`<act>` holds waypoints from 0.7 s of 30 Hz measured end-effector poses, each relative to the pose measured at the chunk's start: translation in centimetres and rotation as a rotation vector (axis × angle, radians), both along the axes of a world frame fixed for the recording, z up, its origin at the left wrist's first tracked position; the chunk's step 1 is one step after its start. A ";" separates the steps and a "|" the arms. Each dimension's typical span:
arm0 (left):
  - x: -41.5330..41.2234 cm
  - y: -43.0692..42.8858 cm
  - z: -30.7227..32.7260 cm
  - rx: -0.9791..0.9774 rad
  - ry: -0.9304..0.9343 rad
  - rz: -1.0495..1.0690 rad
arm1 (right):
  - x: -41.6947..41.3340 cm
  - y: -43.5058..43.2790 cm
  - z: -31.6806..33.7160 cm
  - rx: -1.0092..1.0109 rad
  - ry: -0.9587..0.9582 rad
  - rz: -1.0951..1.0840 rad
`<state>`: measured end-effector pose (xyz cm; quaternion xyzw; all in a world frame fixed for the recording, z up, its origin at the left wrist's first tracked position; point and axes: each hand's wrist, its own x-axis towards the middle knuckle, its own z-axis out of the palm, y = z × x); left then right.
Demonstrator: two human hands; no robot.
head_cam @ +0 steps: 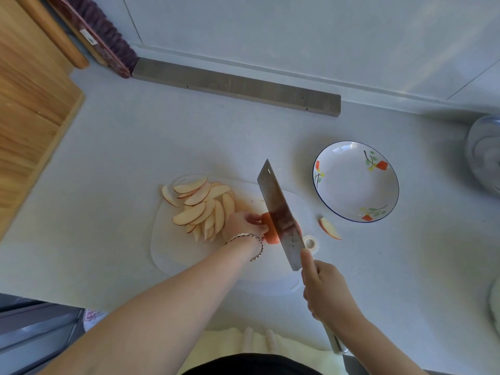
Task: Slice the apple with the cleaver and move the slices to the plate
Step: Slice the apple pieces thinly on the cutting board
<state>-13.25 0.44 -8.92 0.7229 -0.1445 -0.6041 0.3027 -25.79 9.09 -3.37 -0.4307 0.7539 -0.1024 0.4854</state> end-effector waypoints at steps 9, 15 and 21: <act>-0.1 -0.1 0.6 -0.001 -0.002 -0.016 | 1.0 -1.4 -1.3 0.020 0.005 0.032; 0.1 0.1 0.1 -0.021 -0.140 -0.117 | 1.0 -1.1 -1.7 -0.014 0.008 -0.004; 3.9 1.1 3.5 -0.358 -0.636 -0.250 | 0.7 -0.6 0.2 -0.099 0.066 0.113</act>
